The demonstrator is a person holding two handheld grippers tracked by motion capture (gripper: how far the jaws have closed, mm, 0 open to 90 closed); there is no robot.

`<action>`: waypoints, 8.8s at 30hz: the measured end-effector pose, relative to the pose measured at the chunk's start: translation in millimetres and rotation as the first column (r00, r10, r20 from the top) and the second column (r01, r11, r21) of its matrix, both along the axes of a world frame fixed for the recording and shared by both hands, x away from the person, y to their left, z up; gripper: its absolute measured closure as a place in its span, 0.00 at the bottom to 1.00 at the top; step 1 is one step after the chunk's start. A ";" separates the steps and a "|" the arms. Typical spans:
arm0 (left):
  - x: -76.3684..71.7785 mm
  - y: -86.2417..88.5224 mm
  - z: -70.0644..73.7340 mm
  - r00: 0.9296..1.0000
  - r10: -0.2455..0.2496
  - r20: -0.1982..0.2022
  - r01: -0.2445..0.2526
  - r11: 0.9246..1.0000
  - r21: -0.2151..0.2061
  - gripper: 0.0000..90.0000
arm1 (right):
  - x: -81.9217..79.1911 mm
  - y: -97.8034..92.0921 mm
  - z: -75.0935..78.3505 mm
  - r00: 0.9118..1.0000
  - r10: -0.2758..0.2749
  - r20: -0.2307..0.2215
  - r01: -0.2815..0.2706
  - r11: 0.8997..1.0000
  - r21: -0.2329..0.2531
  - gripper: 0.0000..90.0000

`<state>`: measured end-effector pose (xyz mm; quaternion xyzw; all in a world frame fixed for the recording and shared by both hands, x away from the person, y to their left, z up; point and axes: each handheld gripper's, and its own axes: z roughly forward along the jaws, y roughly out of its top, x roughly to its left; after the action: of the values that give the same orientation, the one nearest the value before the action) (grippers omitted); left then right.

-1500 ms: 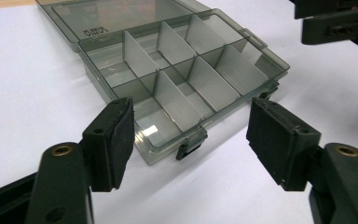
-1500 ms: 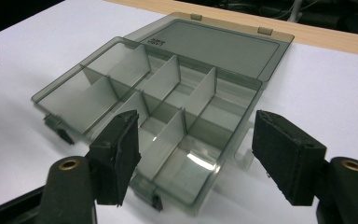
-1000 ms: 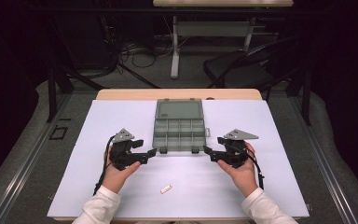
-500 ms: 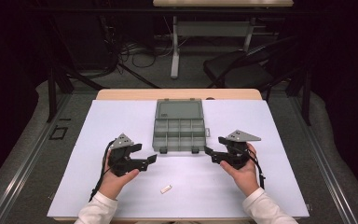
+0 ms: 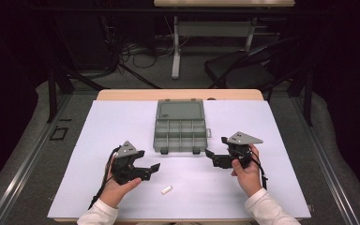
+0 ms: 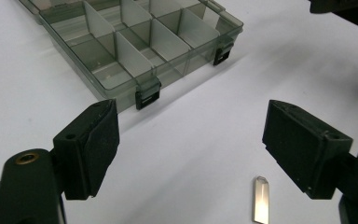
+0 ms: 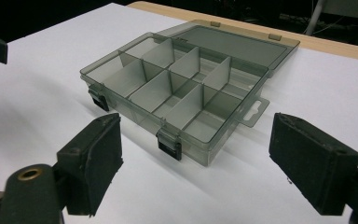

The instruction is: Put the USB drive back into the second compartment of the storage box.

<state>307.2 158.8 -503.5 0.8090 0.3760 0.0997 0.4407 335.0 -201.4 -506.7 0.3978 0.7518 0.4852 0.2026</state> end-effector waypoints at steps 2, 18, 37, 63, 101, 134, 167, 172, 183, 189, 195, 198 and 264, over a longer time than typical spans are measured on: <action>-1.8 -0.9 -0.8 1.000 -0.005 -0.001 0.005 1.000 0.006 0.21 | 0.2 -0.2 -0.3 1.000 -0.002 -0.004 0.002 1.000 0.002 0.19; -18.7 -15.3 -16.1 0.998 -0.061 -0.027 0.062 0.997 0.051 0.22 | 2.5 -2.0 -2.6 1.000 -0.005 -0.013 0.005 1.000 0.001 0.19; -35.6 -26.1 -23.6 0.992 -0.121 -0.019 0.122 0.990 0.069 0.46 | 1.3 -1.3 -4.3 1.000 -0.002 -0.021 0.002 1.000 -0.011 0.19; -40.4 -37.4 -44.0 0.986 -0.139 -0.092 0.148 0.984 0.099 0.71 | 3.1 0.6 -8.5 0.999 0.006 -0.040 -0.007 1.000 -0.016 0.19; -41.8 -47.0 -54.5 0.984 -0.154 -0.095 0.166 0.975 0.147 0.83 | 5.2 1.1 -12.8 0.998 0.010 -0.055 -0.011 1.000 -0.028 0.19; -43.9 -48.5 -54.9 0.986 -0.154 -0.067 0.164 0.971 0.173 0.88 | 5.5 2.3 -15.0 0.998 0.011 -0.063 -0.013 0.999 -0.029 0.19; -30.1 -21.8 -33.1 1.000 -0.030 -0.009 0.030 0.999 0.026 0.88 | 6.3 1.3 -16.6 0.998 0.005 -0.070 -0.007 1.000 -0.027 0.19; -24.2 -23.7 -24.5 1.000 -0.031 0.002 0.031 0.999 0.020 0.88 | 6.7 1.2 -17.1 0.997 0.001 -0.077 -0.003 1.000 -0.023 0.19; 0.1 -34.5 -3.7 1.000 -0.008 -0.005 0.008 1.000 -0.004 0.88 | 6.9 0.4 -17.3 0.997 -0.004 -0.076 0.002 1.000 -0.024 0.19; 16.0 -40.4 11.0 1.000 -0.004 0.001 0.004 1.000 0.010 0.88 | 7.1 -0.7 -17.2 0.997 -0.006 -0.078 0.004 1.000 -0.021 0.19; 27.4 -43.4 21.7 1.000 0.004 0.007 -0.004 1.000 0.025 0.88 | 7.5 -1.4 -17.3 0.997 -0.006 -0.075 0.004 1.000 -0.022 0.19; 32.5 -44.6 25.4 1.000 0.002 -0.002 -0.002 0.999 0.037 0.88 | 7.4 -1.1 -17.4 0.997 -0.007 -0.078 0.006 1.000 -0.020 0.19; 153.1 -85.6 -3.5 0.992 0.126 0.012 -0.127 0.980 0.151 0.88 | 10.6 -1.9 -20.9 0.995 -0.002 -0.099 0.000 1.000 -0.023 0.19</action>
<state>460.3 73.2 -507.0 0.8146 0.4175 0.1568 0.3710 345.5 -203.3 -527.6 0.4193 0.7663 0.4562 0.1700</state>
